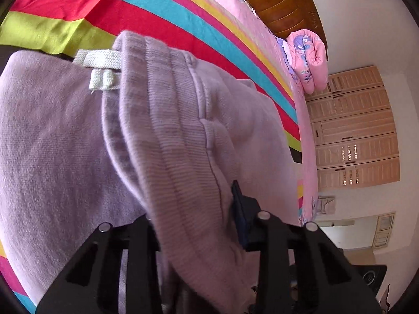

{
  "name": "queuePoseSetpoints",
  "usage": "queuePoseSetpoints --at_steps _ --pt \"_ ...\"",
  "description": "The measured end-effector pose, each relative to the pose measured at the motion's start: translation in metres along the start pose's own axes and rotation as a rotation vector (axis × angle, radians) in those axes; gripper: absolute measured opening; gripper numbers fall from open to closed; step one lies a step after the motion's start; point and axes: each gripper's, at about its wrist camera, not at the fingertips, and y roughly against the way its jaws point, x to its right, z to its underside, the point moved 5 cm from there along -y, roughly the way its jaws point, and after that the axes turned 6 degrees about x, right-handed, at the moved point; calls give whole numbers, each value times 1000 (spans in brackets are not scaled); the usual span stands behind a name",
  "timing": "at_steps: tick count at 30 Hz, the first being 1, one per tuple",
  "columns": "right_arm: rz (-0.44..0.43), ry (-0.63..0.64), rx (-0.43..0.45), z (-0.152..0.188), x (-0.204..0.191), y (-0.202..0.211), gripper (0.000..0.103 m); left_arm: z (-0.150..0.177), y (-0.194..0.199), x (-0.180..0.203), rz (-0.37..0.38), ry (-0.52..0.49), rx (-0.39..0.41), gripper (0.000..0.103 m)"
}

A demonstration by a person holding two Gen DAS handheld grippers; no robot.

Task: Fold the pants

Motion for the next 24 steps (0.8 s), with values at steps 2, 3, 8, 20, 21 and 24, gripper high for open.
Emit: queuePoseSetpoints --at_steps 2,3,8,20,21,24 --pt "22 -135 68 3 28 33 70 6 3 -5 31 -2 30 31" --pt "41 -211 101 8 44 52 74 8 4 -7 40 2 38 31" --pt "231 -388 -10 77 80 106 81 9 2 -18 84 38 54 35" --pt "373 -479 -109 120 73 52 81 8 0 -16 76 35 55 35" --pt "380 -489 -110 120 77 46 81 8 -1 -13 67 27 60 34" --pt "457 -459 -174 132 79 32 81 7 9 16 29 -36 105 27"
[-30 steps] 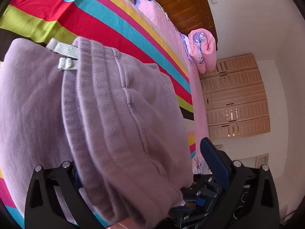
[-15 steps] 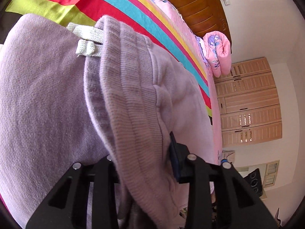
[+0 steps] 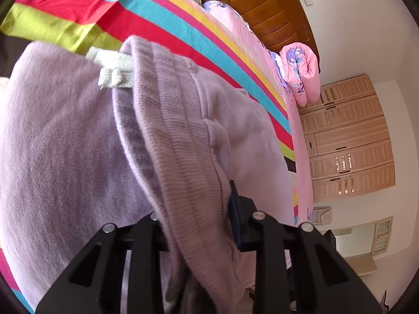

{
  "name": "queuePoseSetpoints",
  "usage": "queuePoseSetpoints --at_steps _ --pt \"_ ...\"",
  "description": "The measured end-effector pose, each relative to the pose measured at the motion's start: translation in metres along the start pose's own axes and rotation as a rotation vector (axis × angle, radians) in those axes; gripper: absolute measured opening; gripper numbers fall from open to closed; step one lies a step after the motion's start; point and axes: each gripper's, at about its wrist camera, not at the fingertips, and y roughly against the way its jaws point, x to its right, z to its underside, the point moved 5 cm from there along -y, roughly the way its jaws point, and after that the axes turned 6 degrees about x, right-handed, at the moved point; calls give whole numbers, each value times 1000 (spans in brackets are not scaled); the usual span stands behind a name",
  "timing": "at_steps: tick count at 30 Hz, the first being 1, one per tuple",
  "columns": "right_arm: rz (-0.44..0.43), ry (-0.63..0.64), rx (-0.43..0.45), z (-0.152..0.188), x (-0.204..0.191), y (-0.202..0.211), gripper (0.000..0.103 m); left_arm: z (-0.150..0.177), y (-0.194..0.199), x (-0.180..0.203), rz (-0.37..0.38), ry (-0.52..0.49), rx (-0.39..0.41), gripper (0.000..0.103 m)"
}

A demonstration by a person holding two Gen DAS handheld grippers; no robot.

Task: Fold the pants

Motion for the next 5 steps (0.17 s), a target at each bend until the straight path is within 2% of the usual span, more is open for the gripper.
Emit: queuePoseSetpoints --at_steps 5 --pt "48 -22 25 6 5 2 84 -19 59 97 37 -254 100 23"
